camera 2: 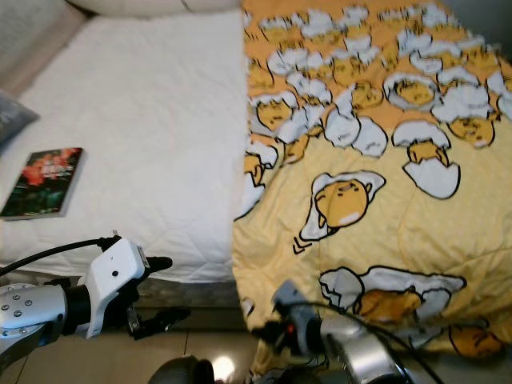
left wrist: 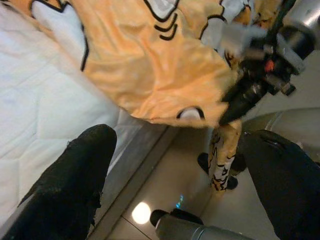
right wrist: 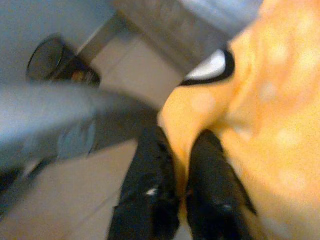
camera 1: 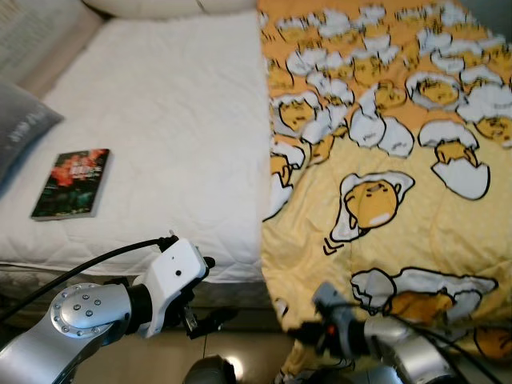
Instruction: Clean up the room
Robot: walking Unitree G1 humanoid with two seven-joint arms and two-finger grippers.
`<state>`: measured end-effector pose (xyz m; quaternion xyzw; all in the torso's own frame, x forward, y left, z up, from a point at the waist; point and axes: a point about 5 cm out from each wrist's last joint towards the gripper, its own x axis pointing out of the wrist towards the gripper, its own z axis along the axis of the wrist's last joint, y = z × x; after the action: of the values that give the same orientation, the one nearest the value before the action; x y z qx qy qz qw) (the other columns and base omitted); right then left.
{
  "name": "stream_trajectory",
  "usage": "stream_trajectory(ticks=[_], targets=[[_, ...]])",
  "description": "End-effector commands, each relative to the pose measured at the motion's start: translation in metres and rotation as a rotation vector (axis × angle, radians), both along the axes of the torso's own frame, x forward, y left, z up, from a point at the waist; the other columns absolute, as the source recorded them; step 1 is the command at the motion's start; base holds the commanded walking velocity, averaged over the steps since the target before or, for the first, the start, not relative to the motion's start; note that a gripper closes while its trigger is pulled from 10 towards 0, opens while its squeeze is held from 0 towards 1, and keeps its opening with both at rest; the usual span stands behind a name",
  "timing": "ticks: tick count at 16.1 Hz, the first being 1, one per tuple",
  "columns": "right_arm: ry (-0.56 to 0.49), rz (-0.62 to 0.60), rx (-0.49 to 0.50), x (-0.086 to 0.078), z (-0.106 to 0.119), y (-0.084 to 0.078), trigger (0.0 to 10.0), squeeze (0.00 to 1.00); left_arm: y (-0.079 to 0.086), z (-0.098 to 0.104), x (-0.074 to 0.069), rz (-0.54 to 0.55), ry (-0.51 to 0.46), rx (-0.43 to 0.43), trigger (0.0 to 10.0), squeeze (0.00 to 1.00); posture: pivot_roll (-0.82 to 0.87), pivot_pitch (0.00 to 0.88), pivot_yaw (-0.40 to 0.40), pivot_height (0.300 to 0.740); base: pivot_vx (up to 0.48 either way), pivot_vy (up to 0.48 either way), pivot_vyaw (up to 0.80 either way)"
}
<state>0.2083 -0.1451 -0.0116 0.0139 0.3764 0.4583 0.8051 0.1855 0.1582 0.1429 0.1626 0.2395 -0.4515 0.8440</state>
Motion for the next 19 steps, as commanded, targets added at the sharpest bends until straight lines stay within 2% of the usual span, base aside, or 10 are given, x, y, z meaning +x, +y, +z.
stream_trajectory(ticks=[1,2,3,7,8,10,13,14,16,19], targets=[[-0.052,-0.032,0.033,0.008,0.008,0.000,10.0,1.00,0.004,-0.002,0.002,0.028,-0.010,0.005,10.0,0.00,0.10,0.000,0.057,0.740,0.000,0.000,0.00],[-0.060,-0.054,0.072,0.013,0.015,-0.001,10.0,1.00,0.006,-0.005,0.005,0.073,-0.017,-0.013,10.0,0.00,0.08,0.000,0.053,0.740,0.000,0.000,0.00],[-0.090,-0.051,0.084,0.007,0.018,0.004,10.0,1.00,0.009,-0.009,0.009,0.131,-0.024,-0.033,10.0,0.00,0.06,0.000,0.053,0.740,0.000,0.000,0.00],[-0.231,-0.129,0.014,0.001,0.029,-0.002,10.0,1.00,0.013,-0.023,0.025,0.380,-0.093,-0.092,10.0,0.00,0.04,0.000,0.049,0.740,0.000,0.000,0.00],[-0.284,-0.273,-0.006,0.010,0.032,-0.009,10.0,1.00,0.015,-0.025,0.031,0.466,-0.126,-0.105,10.0,0.00,0.03,0.000,0.045,0.740,0.000,0.000,0.00],[-0.395,-0.684,-0.058,0.026,0.049,-0.031,10.0,1.00,0.017,-0.025,0.043,0.655,-0.232,-0.113,10.0,0.00,0.00,0.000,0.054,0.740,0.000,0.000,0.00],[-0.504,-0.808,-0.101,0.027,0.066,-0.037,10.0,1.00,0.016,-0.029,0.045,0.726,-0.251,-0.117,10.0,0.00,-0.02,0.000,0.059,0.740,0.000,-0.284,0.00],[-0.527,-0.819,-0.105,0.027,0.069,-0.036,10.0,0.00,0.018,-0.029,0.047,0.742,-0.258,-0.115,10.0,0.00,-0.03,0.000,0.061,0.740,0.000,-0.480,0.00],[-0.560,-0.877,-0.108,0.027,0.074,-0.032,10.0,0.00,0.022,-0.030,0.052,0.789,-0.290,-0.103,10.0,0.00,-0.04,0.000,0.062,0.740,0.000,-0.480,0.00],[-0.639,-0.885,-0.229,0.029,0.075,-0.036,10.0,0.00,0.023,-0.030,0.054,0.827,-0.312,-0.102,10.0,0.00,-0.03,0.000,0.043,0.740,0.000,-0.480,0.00]])
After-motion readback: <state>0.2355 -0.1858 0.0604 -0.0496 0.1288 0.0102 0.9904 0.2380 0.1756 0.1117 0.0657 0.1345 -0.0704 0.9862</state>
